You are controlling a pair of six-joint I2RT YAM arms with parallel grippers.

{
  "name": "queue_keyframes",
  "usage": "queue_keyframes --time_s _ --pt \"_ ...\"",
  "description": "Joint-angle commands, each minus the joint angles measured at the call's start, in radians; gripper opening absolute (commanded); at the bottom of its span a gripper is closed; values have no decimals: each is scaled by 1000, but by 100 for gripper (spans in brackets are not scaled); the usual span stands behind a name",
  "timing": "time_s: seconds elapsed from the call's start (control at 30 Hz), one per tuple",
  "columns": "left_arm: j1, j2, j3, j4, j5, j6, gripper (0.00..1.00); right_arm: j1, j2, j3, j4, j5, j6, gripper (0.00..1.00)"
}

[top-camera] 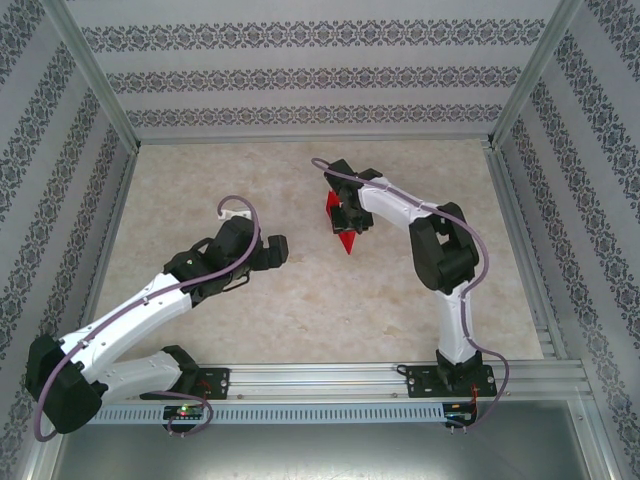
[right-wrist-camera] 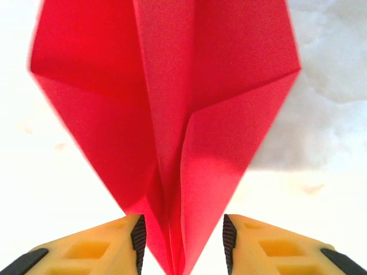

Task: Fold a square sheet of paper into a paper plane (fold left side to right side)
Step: Place the paper plane at the center of the table, then reset both arms

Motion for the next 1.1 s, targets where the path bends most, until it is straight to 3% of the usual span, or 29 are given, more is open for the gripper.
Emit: queue_keyframes --time_s 0.0,0.13,0.23,0.4,0.5,0.57,0.67,0.8,0.93,1.07 --pt "35 -10 31 -28 20 -5 100 17 -119 -30 -42 47 -12 46" --pt "100 -28 29 -17 41 0 100 25 -271 -101 -51 94 -23 51" --pt "165 -47 34 -22 23 21 100 21 -456 -234 22 125 -44 62" --pt "233 -84 18 22 -177 67 100 -43 -773 -493 182 166 -97 81" --pt "245 -104 -31 134 -313 134 100 -120 -932 -641 298 170 -117 95" --pt "247 -114 -84 239 -398 177 100 -182 -1014 -728 376 159 -139 98" --pt "251 -111 -167 377 -511 246 100 -282 -1085 -828 464 160 -147 98" --pt "267 -66 -231 463 -565 344 100 -410 -1111 -980 649 132 -170 98" --pt "292 3 -255 485 -593 392 100 -442 -1067 -1137 910 181 -230 98" --pt "318 68 -316 613 -556 487 100 -459 -951 -1191 1088 171 -223 98"
